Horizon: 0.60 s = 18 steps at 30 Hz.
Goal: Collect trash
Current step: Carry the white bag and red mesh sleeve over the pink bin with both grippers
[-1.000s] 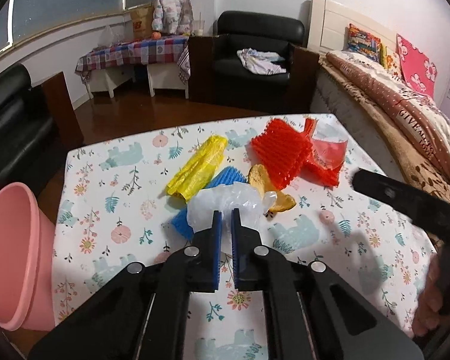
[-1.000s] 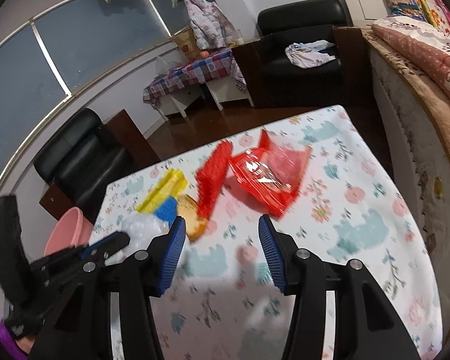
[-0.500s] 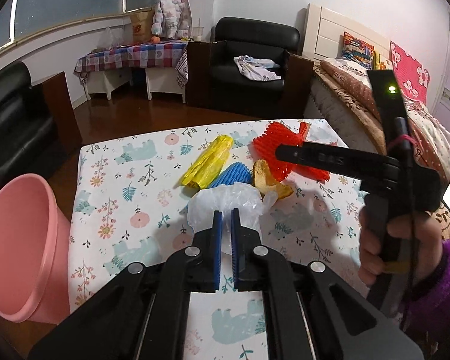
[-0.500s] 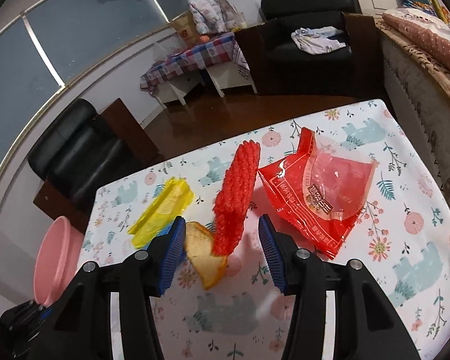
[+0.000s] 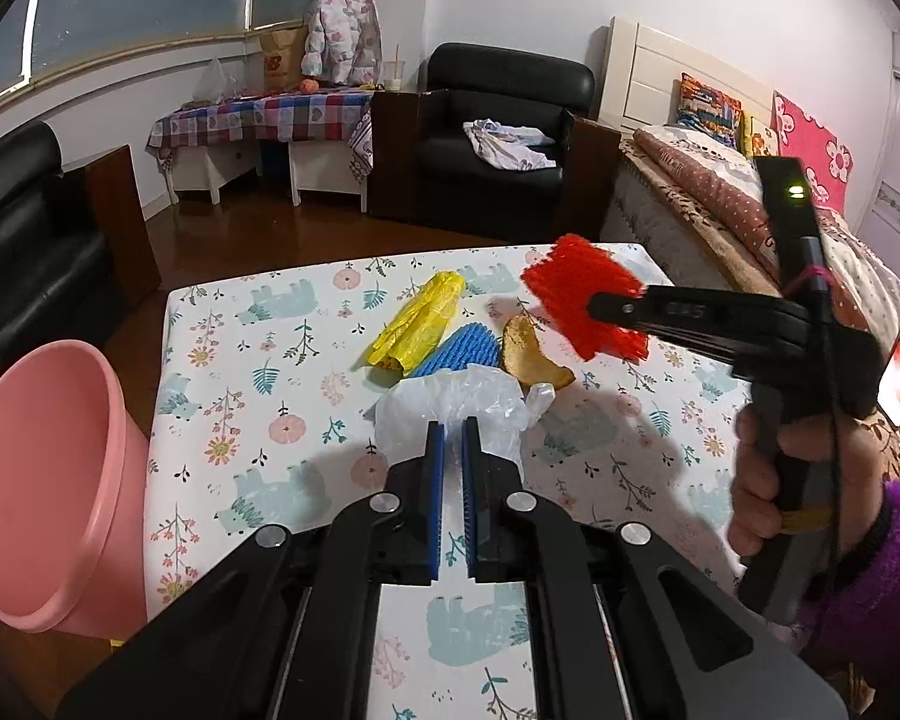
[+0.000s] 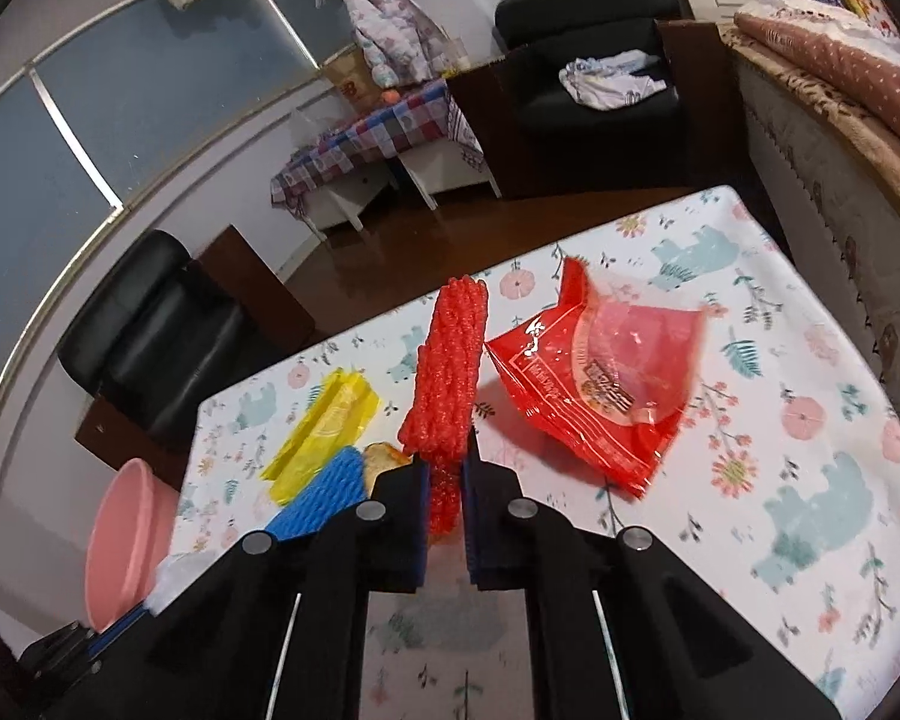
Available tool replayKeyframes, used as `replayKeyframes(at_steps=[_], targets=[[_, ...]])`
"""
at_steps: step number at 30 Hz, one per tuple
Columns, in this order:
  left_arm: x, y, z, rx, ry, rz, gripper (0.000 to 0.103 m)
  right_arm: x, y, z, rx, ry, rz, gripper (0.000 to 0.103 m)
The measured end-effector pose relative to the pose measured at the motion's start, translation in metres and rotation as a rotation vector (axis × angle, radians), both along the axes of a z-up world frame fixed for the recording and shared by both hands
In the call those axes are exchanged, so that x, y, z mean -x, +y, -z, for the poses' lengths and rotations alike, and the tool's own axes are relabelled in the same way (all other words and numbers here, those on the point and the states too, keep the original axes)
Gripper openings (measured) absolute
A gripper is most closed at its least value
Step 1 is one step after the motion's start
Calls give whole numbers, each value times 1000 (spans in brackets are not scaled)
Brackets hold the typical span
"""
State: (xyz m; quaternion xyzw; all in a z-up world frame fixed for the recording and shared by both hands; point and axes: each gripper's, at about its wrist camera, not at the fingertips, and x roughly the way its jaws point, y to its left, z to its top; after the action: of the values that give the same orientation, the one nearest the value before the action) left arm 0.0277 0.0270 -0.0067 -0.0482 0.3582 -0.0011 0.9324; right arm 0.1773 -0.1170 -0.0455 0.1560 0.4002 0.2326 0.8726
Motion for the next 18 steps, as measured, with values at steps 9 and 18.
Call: replayKeyframes(at_steps=[9,18], targets=[[16,2,-12,14,-22,-7,5,51,-11,-34,-6,-63,-33,9],[43,18,-28,16,-66,-34,5,89,11,-56,-2,-107,-101,9]])
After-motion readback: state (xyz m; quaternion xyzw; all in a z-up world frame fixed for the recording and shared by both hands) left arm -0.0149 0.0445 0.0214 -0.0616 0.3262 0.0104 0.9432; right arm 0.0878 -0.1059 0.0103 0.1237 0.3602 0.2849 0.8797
